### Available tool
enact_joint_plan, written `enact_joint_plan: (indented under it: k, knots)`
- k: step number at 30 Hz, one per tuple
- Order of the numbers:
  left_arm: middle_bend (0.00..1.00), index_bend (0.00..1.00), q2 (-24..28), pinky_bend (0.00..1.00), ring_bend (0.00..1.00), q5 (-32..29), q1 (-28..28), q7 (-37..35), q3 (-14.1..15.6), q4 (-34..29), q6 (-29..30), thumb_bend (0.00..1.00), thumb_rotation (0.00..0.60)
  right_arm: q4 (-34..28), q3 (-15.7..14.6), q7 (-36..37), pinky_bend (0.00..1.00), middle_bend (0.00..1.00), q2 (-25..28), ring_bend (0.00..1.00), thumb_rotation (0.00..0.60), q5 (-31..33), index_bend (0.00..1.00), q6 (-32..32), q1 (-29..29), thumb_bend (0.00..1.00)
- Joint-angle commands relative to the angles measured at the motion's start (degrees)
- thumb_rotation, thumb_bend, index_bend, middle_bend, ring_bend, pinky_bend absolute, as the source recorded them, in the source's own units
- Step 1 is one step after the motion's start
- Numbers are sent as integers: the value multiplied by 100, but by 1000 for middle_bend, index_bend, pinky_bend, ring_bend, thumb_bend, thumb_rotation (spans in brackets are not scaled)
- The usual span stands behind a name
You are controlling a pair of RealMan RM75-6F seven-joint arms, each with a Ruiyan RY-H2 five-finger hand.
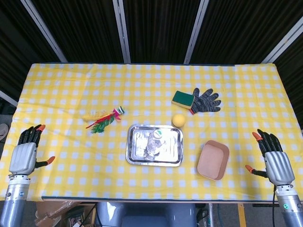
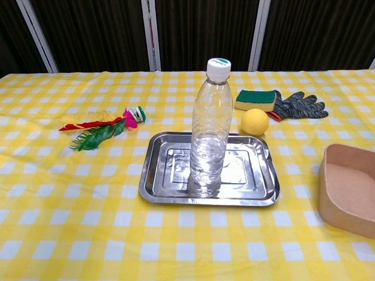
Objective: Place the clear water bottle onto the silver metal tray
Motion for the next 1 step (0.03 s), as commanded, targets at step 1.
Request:
enact_joint_plan:
  k: [1]
  knots:
    - [52, 37, -160, 0, 0, 785, 200, -245, 26, 267, 523, 194, 600, 33, 20, -73, 0, 0, -34, 0, 600, 18, 54, 5, -4, 50]
